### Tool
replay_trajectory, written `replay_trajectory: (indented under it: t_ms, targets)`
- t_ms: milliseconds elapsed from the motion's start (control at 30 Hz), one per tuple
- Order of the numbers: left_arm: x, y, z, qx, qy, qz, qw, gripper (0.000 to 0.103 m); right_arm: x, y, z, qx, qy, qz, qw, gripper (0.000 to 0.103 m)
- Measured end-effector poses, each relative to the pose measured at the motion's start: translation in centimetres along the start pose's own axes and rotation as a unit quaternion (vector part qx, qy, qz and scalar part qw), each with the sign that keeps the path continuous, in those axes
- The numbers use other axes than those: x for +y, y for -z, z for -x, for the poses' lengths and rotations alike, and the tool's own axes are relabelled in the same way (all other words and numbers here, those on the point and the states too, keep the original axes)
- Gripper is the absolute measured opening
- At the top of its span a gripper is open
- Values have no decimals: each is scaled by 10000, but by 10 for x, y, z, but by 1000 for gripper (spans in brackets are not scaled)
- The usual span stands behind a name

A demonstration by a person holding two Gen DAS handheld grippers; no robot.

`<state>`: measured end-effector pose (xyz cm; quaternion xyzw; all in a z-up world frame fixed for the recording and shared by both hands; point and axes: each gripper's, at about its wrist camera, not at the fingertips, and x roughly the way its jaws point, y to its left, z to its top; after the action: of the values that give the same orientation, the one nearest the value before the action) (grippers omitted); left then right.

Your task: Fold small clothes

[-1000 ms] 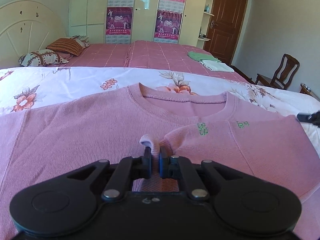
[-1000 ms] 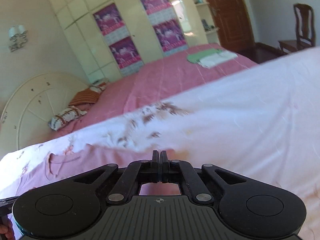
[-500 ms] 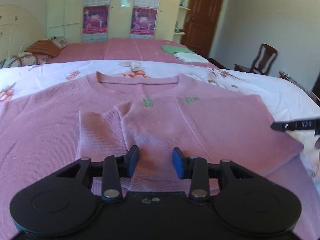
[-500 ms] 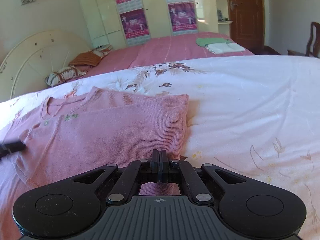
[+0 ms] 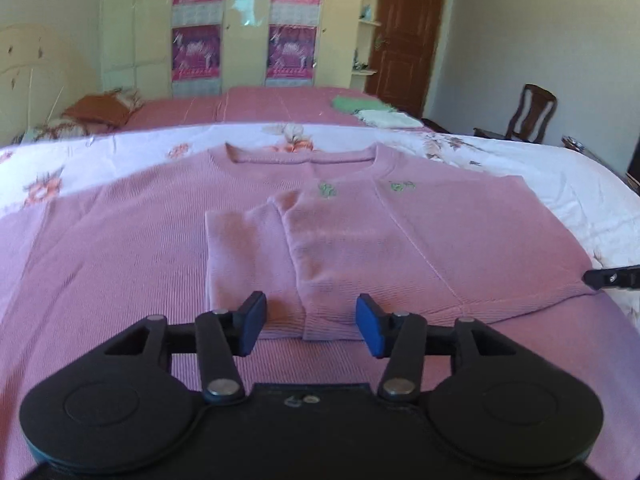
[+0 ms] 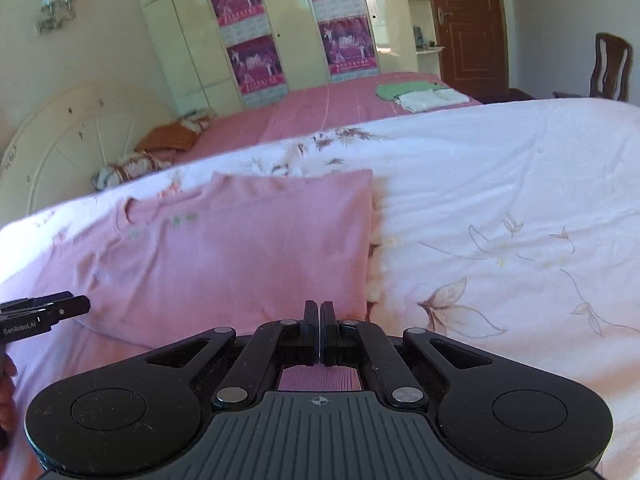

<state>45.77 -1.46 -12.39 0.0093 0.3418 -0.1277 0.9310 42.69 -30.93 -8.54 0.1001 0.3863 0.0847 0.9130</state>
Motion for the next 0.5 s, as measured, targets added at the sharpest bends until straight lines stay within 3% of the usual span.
replay_trajectory:
  t_ms: [33,133,200,233,267,300,367,500]
  targets:
    - [1,-2,2,18,20,14,10000,48,2,5,-9,241,65,36,9997,0]
    - [6,-2,9,34,9,64,10000,50,5,8,-3,148,216,-113,9996,0]
    - [9,4,9,39,41,32,10000,50,12,8,11,-327,335,-134,9988,0]
    - [9,5,10,32,53,-20,10000,50,17,10,8,-289,434,9,9986,0]
    - [10,6,11,49,75,-35,10000,50,20,14,-5,139,566,96,9983,0]
    - [12,6,15,78,106,-4,9999,50,23,17,-7,56,579,162,9982,0]
    - [23,9,31,-96,136,156,9997,52,31,12,-5,157,756,144,9969,0]
    - [79,30,78,-500,-161,820,9952,62,43,13,20,-263,503,-166,9982,0]
